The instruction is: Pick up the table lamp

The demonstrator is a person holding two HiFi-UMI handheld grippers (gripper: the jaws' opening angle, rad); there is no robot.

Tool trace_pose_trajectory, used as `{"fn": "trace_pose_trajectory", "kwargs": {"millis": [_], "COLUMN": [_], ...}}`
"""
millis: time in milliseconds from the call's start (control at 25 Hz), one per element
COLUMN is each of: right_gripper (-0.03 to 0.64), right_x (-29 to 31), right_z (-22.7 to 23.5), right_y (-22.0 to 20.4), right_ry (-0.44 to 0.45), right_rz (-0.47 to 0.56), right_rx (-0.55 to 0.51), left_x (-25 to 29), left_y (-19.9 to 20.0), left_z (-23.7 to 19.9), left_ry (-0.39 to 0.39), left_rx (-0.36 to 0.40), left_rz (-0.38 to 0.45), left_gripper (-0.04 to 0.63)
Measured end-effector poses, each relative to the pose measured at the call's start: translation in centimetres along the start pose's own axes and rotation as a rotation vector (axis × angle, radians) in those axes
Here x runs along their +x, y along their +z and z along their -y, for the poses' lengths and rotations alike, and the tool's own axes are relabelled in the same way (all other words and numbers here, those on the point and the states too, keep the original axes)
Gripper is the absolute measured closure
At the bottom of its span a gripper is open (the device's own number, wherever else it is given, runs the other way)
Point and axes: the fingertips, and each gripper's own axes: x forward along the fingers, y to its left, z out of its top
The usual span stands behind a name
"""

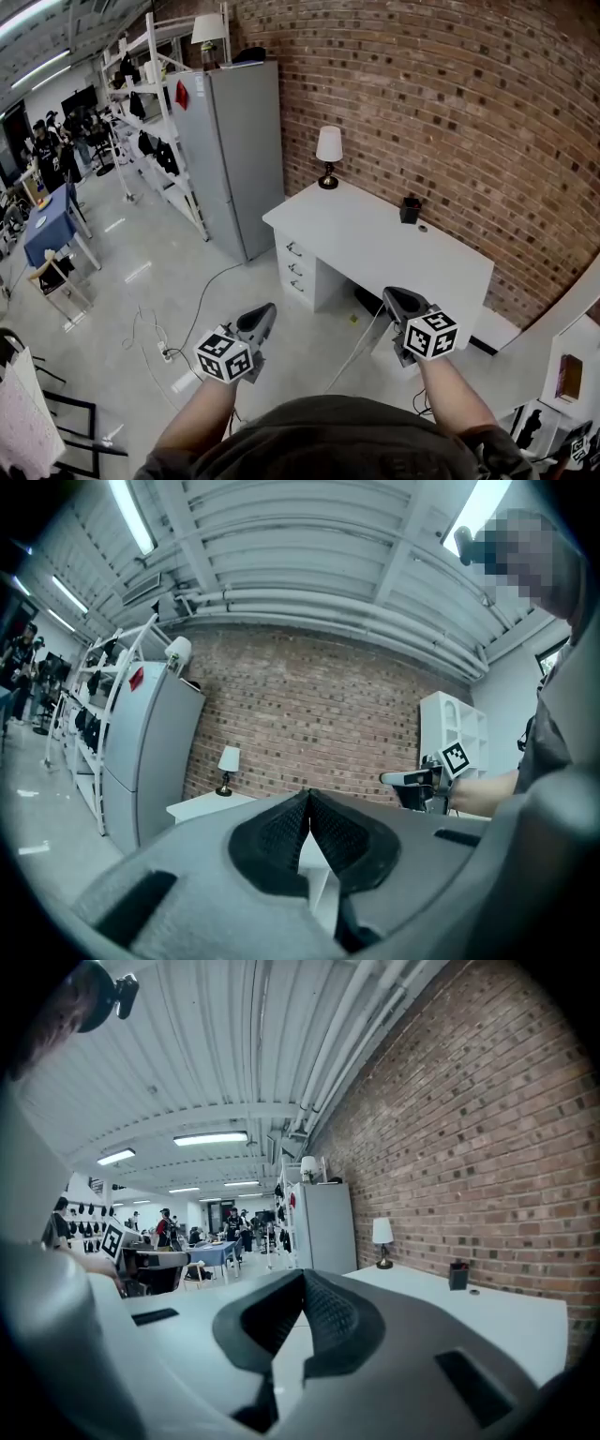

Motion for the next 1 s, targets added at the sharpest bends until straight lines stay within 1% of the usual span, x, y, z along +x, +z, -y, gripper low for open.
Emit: {"fn": "trace_pose_trajectory", "kwargs": {"millis": [240,520,720,840,1000], "right_gripper": [0.623,0.623,0.623,0.623,0.623], "right_x": [0.1,3.6,8.5,12.7,19.3], "right_z": [1.3,3.1,4.0,4.8,6.3], "right_y": [-0.1,-0.3,0.0,0.2,1.5], "right_ry": [0.03,0.043,0.029,0.015,-0.026], "right_rz": [-0.004,-0.01,-0.01,-0.002,0.033], "right_rx": [-0.002,0.013,0.023,0.018,0.025], "left_x": [0.7,2.6,5.3,7.9,12.5], "left_y": [-1.0,-1.4,-1.6,-1.3,0.3], "left_z": [1.0,-1.8,-6.5,-10.8,-17.3], "left_ry": [0.016,0.027,-0.005,-0.041,-0.112], "left_rx": [-0.002,-0.017,-0.032,-0.034,-0.016], "left_rz": [-0.014,-0.02,-0.017,-0.009,-0.004], "left_gripper": [0.591,0.591,0.591,0.591,0.591]}}
